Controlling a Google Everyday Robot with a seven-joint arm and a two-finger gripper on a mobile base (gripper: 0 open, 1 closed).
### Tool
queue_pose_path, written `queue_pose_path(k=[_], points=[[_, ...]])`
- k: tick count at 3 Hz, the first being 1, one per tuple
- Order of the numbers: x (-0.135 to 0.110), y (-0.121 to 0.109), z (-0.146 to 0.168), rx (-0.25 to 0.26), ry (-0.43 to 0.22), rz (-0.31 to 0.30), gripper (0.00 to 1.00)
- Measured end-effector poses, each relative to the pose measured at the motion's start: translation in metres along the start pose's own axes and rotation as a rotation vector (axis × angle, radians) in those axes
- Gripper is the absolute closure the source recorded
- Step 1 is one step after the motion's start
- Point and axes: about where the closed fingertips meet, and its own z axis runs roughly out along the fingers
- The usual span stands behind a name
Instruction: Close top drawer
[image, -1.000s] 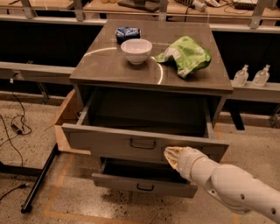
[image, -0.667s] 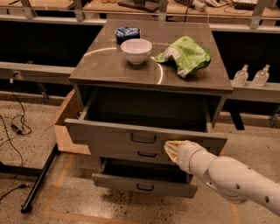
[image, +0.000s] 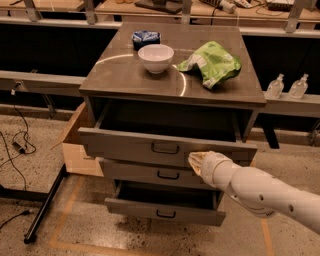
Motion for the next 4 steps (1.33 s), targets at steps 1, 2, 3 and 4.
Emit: queue_pose_path(k=[1,2,3,4], points=[[0.004,-0.008,0.016,0.001,0.003,-0.029,1.00],[0.009,-0.015,0.034,-0.002,0.005,-0.044,1.00],[0.011,-0.019,0.051,-0.005,0.001,-0.053,1.00],[0.016,-0.021,0.063,-0.005,0.005,-0.065,1.00]])
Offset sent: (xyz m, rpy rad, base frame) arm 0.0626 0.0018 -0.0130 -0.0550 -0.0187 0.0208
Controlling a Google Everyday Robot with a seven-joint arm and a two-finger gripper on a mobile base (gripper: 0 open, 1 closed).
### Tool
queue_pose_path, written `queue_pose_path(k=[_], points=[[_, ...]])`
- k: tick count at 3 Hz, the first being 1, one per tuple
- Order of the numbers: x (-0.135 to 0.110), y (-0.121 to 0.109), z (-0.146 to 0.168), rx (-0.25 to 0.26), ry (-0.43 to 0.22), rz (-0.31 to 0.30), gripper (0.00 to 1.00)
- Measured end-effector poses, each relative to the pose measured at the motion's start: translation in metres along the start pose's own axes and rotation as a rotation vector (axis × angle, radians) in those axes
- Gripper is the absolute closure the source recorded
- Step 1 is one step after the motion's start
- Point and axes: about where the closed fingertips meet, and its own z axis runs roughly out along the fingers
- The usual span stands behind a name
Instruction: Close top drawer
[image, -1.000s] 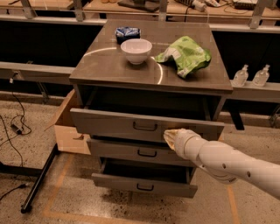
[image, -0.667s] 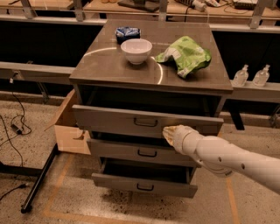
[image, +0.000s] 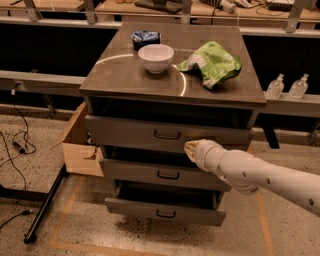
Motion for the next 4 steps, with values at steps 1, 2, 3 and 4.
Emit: queue_pose_path(k=[1,2,3,4], points=[[0.007,0.004,0.001,-0.014,0.014,-0.003,1.00],[0.012,0.015,-0.026,-0.065,0.016,0.064,1.00],[0.015,0.019,-0.083,-0.131,0.015,0.179,1.00],[-0.004,0.022,-0.089,-0.177,-0.035,0.174,0.74]])
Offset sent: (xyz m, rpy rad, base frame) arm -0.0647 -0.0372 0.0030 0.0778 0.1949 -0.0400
